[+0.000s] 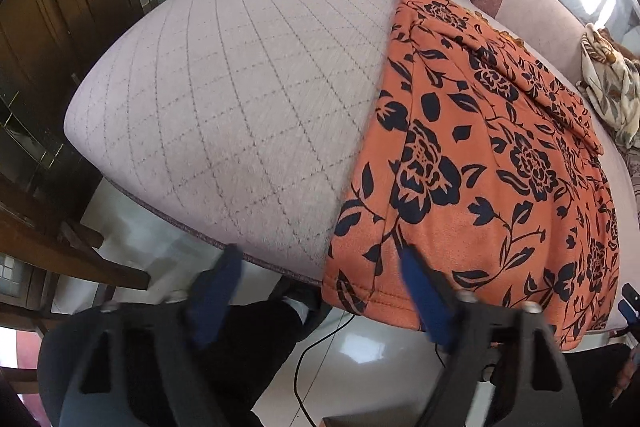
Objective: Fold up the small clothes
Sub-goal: 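Close both grippers on the hem of the orange floral blouse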
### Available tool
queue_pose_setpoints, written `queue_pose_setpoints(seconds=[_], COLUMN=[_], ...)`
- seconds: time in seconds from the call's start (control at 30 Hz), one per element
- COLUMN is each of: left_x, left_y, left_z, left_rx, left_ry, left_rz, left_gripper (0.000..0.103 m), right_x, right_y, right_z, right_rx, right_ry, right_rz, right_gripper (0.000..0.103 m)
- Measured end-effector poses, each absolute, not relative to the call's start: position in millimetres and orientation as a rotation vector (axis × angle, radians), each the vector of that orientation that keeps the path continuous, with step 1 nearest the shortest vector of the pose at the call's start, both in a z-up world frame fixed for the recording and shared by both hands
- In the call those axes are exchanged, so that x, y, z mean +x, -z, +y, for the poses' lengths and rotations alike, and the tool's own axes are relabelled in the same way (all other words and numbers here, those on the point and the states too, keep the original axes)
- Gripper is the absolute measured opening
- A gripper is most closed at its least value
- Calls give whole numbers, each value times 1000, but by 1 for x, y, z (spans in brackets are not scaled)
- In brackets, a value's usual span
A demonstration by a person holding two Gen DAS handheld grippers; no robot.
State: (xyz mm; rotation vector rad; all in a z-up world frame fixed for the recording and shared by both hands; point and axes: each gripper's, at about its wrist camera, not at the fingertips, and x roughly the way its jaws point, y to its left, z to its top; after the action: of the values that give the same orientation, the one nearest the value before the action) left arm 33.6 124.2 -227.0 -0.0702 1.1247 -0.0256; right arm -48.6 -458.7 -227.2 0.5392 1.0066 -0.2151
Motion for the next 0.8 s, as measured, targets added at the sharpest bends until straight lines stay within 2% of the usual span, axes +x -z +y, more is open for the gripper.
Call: queue_pose_setpoints(seconds=[0.13,0.2,0.27,0.43,0.47,0.5,0.53,0.57,0.63,0.8], left_x=[33,33,36,37,38,39,40,40,41,40], left_y=[231,231,235,238,240,241,244,246,247,241], left_z=[123,121,118,113,110,106,103,101,100,110], left_rx=[-69,-68,-75,-69,-64,-64,-71,-70,-71,-81], left_ry=[26,34,52,78,97,123,153,159,162,153], left_rz=[1133,1139,1153,1149,1154,1162,1175,1183,1177,1182], left_gripper=[67,69,77,77,73,66,44,42,41,37], right_x=[-47,-43,-39,-35,-35,-35,-34,-34,-33,-34], right_y=[235,240,247,248,248,248,248,247,247,249], right_z=[-457,-452,-446,-434,-432,-429,-426,-424,-422,-432], right_rx=[551,539,535,475,471,465,448,430,401,468], right_ry=[185,181,186,186,167,150,144,145,146,137], right_rz=[1016,1029,1049,1048,1046,1043,1044,1042,1037,1041], right_gripper=[75,75,75,73,71,64,60,56,35,36])
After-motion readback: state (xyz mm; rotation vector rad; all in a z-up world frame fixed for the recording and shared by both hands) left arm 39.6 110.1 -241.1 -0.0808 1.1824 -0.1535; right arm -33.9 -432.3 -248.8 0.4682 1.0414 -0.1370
